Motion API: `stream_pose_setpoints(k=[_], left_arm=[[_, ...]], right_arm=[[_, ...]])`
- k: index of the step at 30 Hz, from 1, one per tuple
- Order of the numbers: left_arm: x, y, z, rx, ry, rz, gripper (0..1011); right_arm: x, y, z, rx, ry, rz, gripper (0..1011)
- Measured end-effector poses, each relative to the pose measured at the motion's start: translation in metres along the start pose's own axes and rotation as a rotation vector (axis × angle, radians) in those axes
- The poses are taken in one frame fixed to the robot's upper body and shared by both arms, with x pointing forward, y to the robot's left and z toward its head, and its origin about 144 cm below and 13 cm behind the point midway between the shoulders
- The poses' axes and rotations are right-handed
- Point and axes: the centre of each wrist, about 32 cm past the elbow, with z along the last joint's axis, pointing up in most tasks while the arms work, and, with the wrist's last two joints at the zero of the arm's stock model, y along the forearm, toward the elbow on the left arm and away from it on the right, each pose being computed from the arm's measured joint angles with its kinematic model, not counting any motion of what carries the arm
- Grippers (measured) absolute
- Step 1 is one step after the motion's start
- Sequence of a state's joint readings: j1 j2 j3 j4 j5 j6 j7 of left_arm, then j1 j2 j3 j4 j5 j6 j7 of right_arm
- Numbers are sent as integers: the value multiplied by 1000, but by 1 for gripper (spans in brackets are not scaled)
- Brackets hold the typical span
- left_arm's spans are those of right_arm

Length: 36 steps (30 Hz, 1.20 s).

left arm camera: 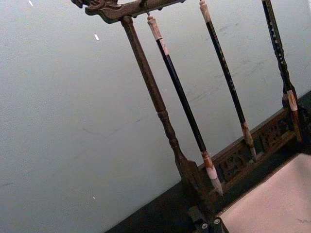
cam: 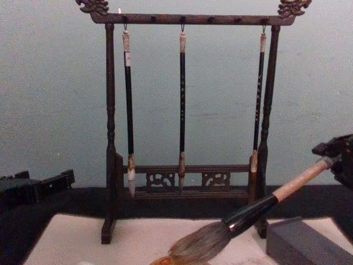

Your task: Pick up the brush from the inkstone, write on the paper, then place the brush back to its original position.

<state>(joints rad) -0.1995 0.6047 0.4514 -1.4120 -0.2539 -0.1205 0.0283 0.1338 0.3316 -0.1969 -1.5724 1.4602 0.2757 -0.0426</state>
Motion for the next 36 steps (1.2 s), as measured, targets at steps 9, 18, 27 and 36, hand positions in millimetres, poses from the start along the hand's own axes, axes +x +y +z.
stream_pose_setpoints(k=[9, 18, 27, 36], left_arm=[[0, 0, 0, 0, 0, 0, 1002], [0, 0, 0, 0, 0, 0, 1002], [0, 0, 0, 0, 0, 0, 1002], [0, 0, 0, 0, 0, 0, 1002]], right_arm=[[15, 6, 3, -12, 97, -28, 179], [28, 14, 5, -31, 105, -67, 179], [36, 22, 8, -33, 114, -87, 180], [41, 26, 10, -28, 104, -109, 179]])
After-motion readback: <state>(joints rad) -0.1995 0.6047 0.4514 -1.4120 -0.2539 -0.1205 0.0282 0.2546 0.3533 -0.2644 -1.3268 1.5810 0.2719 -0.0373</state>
